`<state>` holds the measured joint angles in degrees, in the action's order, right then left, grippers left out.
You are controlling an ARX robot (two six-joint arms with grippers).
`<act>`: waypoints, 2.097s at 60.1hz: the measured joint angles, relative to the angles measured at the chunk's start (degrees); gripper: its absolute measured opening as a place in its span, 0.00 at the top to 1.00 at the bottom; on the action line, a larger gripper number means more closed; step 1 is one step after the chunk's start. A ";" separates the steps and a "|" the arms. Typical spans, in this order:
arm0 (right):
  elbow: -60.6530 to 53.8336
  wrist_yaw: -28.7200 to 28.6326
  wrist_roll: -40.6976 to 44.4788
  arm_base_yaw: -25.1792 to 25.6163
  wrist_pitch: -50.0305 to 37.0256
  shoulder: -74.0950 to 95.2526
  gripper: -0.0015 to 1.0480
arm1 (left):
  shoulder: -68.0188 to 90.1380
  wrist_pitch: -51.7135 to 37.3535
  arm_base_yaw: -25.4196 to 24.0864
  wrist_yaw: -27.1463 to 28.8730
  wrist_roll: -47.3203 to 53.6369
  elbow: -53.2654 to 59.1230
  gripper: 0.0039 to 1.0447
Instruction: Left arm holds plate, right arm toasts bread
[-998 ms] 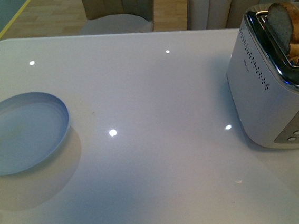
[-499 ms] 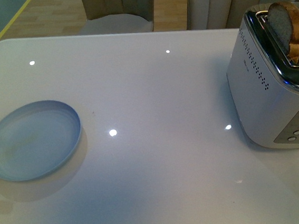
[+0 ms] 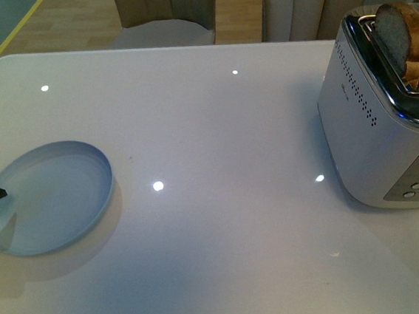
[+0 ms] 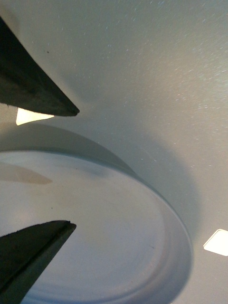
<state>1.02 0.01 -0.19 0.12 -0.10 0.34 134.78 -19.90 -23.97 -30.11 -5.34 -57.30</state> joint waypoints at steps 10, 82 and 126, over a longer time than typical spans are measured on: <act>0.00 0.00 0.00 0.00 0.00 0.00 0.08 | -8.41 0.11 -0.46 0.04 -1.31 3.13 0.06; 0.00 0.00 0.00 0.00 0.00 -0.02 0.08 | -106.51 -3.54 23.85 30.10 4.44 52.59 0.98; 0.00 0.00 0.00 0.00 0.02 -0.02 0.08 | -121.83 6.93 23.87 30.12 4.68 56.59 0.98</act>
<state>1.02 0.01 -0.19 0.12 -0.08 0.32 12.95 -12.97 -0.10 0.01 -0.67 -0.71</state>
